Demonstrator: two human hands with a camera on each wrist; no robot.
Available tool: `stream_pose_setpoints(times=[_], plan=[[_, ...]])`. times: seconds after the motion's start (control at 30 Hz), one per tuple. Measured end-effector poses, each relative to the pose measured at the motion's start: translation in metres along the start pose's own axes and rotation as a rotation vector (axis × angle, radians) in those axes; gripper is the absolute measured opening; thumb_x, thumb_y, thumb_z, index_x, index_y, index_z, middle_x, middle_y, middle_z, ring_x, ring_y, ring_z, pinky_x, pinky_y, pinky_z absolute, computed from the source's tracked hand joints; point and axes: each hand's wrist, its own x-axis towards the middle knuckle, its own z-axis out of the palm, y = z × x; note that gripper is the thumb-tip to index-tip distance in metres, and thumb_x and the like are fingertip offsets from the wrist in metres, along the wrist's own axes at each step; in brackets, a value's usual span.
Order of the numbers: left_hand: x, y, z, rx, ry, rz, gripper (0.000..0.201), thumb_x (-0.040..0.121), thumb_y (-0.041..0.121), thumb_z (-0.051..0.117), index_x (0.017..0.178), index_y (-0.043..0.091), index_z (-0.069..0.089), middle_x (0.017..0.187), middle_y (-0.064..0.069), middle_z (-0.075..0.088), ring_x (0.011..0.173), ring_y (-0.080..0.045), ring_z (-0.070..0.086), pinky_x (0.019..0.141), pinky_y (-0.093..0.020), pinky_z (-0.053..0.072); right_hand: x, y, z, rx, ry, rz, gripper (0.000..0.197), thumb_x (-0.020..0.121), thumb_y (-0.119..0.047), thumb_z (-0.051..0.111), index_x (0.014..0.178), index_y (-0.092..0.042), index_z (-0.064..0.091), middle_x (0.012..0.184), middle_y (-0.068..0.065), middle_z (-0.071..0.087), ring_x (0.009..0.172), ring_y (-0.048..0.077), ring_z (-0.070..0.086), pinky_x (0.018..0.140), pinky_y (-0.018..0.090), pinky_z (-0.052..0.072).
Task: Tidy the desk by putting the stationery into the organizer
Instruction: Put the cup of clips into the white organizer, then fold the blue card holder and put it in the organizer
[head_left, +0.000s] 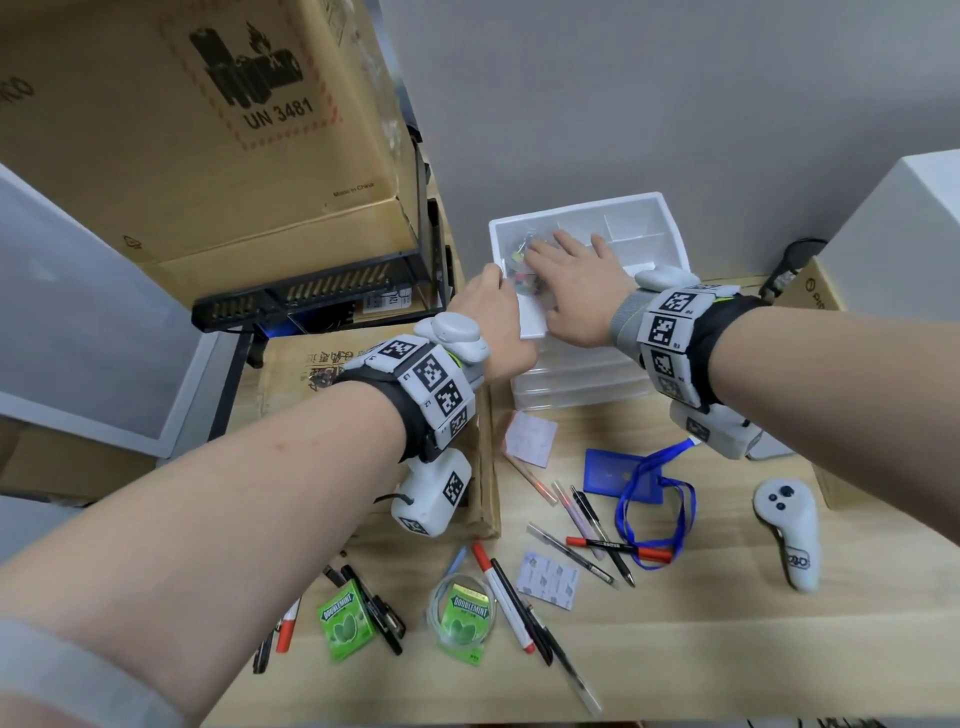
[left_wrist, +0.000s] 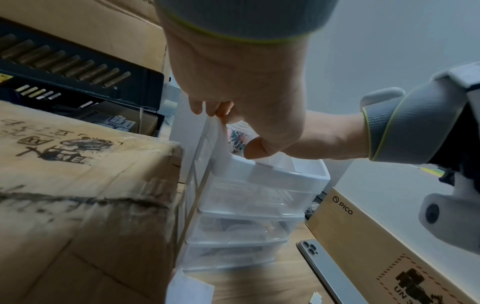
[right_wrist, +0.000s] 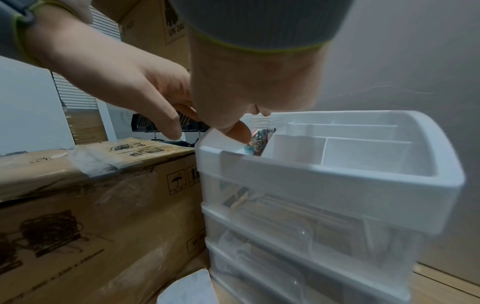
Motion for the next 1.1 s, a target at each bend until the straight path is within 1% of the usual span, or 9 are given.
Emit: stream_pose_setpoints(times=[0.17, 0.37, 0.47, 0.57, 0.63, 0.7, 0.8, 0.93, 1.1], plan=[[-0.003, 0.000, 0.019, -0.017, 0.031, -0.087, 0.066, 0.069, 0.035, 0.069, 0.125, 0.009, 0.047, 0.121, -0.007, 0.046, 0.105, -0.024, 0.051, 0.083, -0.034, 0.047, -0.023, 0.013, -0.002, 0.115, 0.198, -0.003, 0.065, 0.072, -0.015, 0.052, 0.136, -0.008, 0.050, 0.140, 0.011, 0.050, 0.133, 0.035, 0.043, 0.112, 0.049, 0.033], [-0.027, 0.026, 0.031, 0.044, 0.130, -0.044, 0.059, 0.065, 0.037, 0.069, 0.114, 0.008, 0.051, 0.128, -0.012, 0.046, 0.117, -0.028, 0.044, 0.092, -0.037, 0.043, -0.071, 0.027, 0.015, 0.206, 0.265, -0.026, 0.038, 0.079, -0.011, 0.053, 0.117, -0.008, 0.059, 0.116, 0.013, 0.057, 0.103, 0.035, 0.055, 0.086, 0.045, 0.047], [-0.045, 0.042, 0.039, -0.080, 0.101, 0.130, 0.057, 0.073, 0.027, 0.064, 0.123, 0.004, 0.050, 0.145, -0.019, 0.037, 0.133, -0.035, 0.036, 0.107, -0.044, 0.039, -0.096, 0.032, 0.029, 0.299, 0.183, 0.024, 0.028, 0.083, -0.013, 0.052, 0.110, -0.011, 0.059, 0.110, 0.009, 0.058, 0.090, 0.031, 0.058, 0.077, 0.042, 0.050], [-0.063, 0.061, 0.058, -0.182, 0.010, 0.305, 0.054, 0.075, 0.022, 0.058, 0.127, 0.005, 0.052, 0.136, -0.016, 0.044, 0.124, -0.032, 0.043, 0.101, -0.046, 0.044, -0.123, 0.035, 0.052, 0.337, 0.060, 0.082, 0.013, 0.082, -0.013, 0.052, 0.093, -0.017, 0.056, 0.090, 0.003, 0.061, 0.083, 0.030, 0.059, 0.069, 0.036, 0.046], [-0.074, 0.070, 0.072, -0.216, -0.072, 0.335, 0.049, 0.075, 0.020, 0.057, 0.123, 0.007, 0.054, 0.129, -0.012, 0.047, 0.116, -0.029, 0.046, 0.093, -0.044, 0.046, -0.140, 0.036, 0.072, 0.346, -0.190, 0.147, 0.011, 0.084, -0.010, 0.050, 0.089, -0.019, 0.055, 0.082, -0.002, 0.058, 0.079, 0.027, 0.057, 0.066, 0.032, 0.042], [-0.084, 0.070, 0.087, -0.248, -0.132, 0.308, 0.048, 0.076, 0.020, 0.055, 0.123, 0.009, 0.054, 0.125, -0.009, 0.047, 0.110, -0.027, 0.048, 0.087, -0.043, 0.048, -0.152, 0.034, 0.093, 0.304, -0.482, 0.203, 0.018, 0.085, -0.011, 0.050, 0.096, -0.022, 0.060, 0.092, -0.001, 0.064, 0.080, 0.023, 0.059, 0.071, 0.032, 0.049], [-0.100, 0.066, 0.105, -0.287, -0.168, 0.259, 0.046, 0.080, 0.018, 0.056, 0.125, 0.008, 0.056, 0.125, -0.009, 0.049, 0.107, -0.026, 0.050, 0.086, -0.036, 0.047, -0.167, 0.024, 0.125, 0.273, -0.696, 0.217, 0.020, 0.091, -0.017, 0.049, 0.104, -0.019, 0.063, 0.100, 0.000, 0.066, 0.082, 0.020, 0.058, 0.071, 0.028, 0.046], [-0.117, 0.056, 0.121, -0.286, -0.214, 0.236, 0.042, 0.083, 0.015, 0.057, 0.125, 0.009, 0.055, 0.124, -0.007, 0.049, 0.102, -0.022, 0.048, 0.082, -0.032, 0.044, -0.181, 0.005, 0.170, 0.265, -0.799, 0.225, 0.029, 0.098, -0.028, 0.043, 0.113, -0.021, 0.067, 0.113, -0.001, 0.065, 0.104, 0.023, 0.060, 0.082, 0.028, 0.043], [-0.125, 0.051, 0.124, -0.301, -0.250, 0.187, 0.043, 0.086, 0.017, 0.053, 0.129, 0.011, 0.052, 0.125, -0.005, 0.049, 0.102, -0.022, 0.055, 0.083, -0.036, 0.050, -0.182, -0.001, 0.184, 0.344, -0.789, 0.310, 0.032, 0.092, -0.015, 0.045, 0.108, -0.007, 0.071, 0.111, 0.009, 0.070, 0.099, 0.028, 0.063, 0.086, 0.036, 0.051]])
